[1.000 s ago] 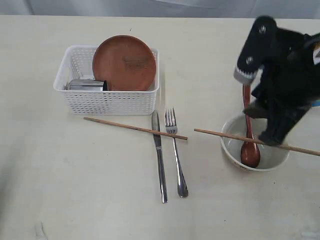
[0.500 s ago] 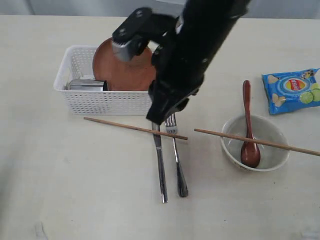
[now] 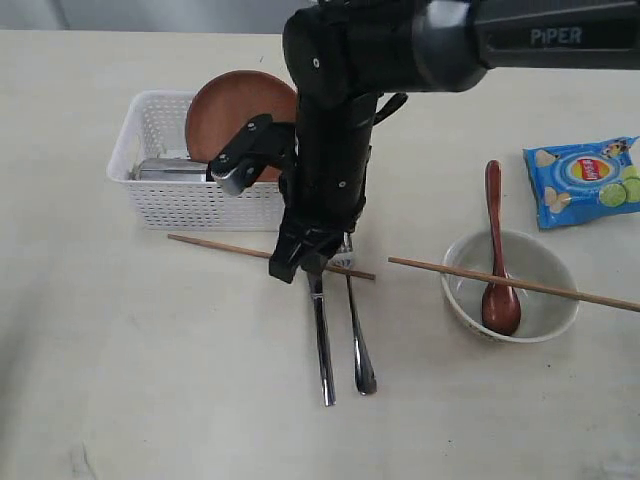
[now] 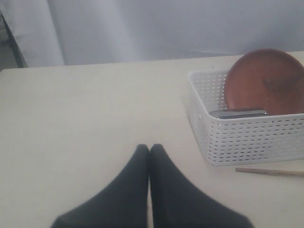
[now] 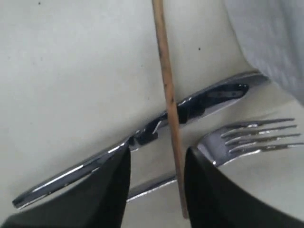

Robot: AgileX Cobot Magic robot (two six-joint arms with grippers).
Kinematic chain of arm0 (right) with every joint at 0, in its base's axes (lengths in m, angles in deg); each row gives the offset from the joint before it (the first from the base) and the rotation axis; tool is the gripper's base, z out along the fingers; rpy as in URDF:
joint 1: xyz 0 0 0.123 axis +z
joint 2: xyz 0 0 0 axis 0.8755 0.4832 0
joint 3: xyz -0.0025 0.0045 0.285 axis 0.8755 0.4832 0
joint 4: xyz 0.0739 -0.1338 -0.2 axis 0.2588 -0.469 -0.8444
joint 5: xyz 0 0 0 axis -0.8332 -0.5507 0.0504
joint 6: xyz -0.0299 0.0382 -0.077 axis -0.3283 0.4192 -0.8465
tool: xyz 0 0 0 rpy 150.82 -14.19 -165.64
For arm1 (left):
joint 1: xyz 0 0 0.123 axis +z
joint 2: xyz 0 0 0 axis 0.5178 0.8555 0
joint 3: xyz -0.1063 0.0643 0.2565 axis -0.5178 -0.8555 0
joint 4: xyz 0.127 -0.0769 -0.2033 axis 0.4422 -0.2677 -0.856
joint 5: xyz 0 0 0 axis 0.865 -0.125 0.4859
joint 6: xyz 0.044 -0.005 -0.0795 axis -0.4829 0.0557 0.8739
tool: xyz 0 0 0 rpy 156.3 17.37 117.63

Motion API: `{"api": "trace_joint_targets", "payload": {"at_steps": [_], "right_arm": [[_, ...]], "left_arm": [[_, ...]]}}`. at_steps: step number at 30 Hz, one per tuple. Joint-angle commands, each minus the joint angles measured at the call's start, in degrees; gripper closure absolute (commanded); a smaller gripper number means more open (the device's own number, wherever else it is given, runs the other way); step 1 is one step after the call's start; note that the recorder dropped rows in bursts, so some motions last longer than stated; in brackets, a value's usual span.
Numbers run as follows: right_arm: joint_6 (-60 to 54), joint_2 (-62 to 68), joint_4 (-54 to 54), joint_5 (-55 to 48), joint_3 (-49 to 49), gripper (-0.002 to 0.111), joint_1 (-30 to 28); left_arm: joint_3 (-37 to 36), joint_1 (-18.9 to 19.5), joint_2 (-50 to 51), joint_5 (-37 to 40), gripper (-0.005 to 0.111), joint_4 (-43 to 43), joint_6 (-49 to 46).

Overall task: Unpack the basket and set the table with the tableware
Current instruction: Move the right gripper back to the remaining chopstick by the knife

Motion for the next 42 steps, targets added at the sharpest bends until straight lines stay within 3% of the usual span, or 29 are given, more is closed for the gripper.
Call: {"api": "trace_joint_targets", "payload": {"at_steps": [1, 17, 19, 25, 32, 38, 40, 42], "right_arm": [[0.5, 1.1, -0.7, 4.3, -0.5, 0.072, 0.2], [4.3, 4.6, -8.4, 6.6, -0.5, 0.072, 2.8], [4.3, 4.6, -8.4, 6.8, -0.5, 0.077, 2.8], [4.1, 4.6, -8.4, 6.8, -0.5, 0.109, 2.8], [2.3, 4.6, -8.4, 6.0, -0.5, 0.109, 2.8], [1.0, 3.7, -10.3, 6.2, -2.6, 0.109, 6.2], [1.5, 3.7, -10.0, 6.2, -5.0, 0.103, 6.3], [4.2, 3.7, -10.6, 6.8, -7.3, 0.076, 6.0]], "left_arm": [[-0.1, -0.4, -0.2, -0.6, 0.107, -0.1, -0.1], [-0.1, -0.4, -0.2, -0.6, 0.107, -0.1, -0.1], [-0.1, -0.4, -0.2, -0.6, 0.107, -0.1, -0.1], [-0.1, -0.4, -0.2, -0.6, 0.107, -0.1, -0.1], [-0.1, -0.4, -0.2, -0.6, 0.107, -0.1, -0.1], [-0.1, -0.4, -0.2, -0.6, 0.107, -0.1, -0.1], [-0.1, -0.4, -0.2, -0.6, 0.107, -0.1, -0.1], [-0.1, -0.4, -0.2, -0.6, 0.107, -0.1, -0.1]]}}
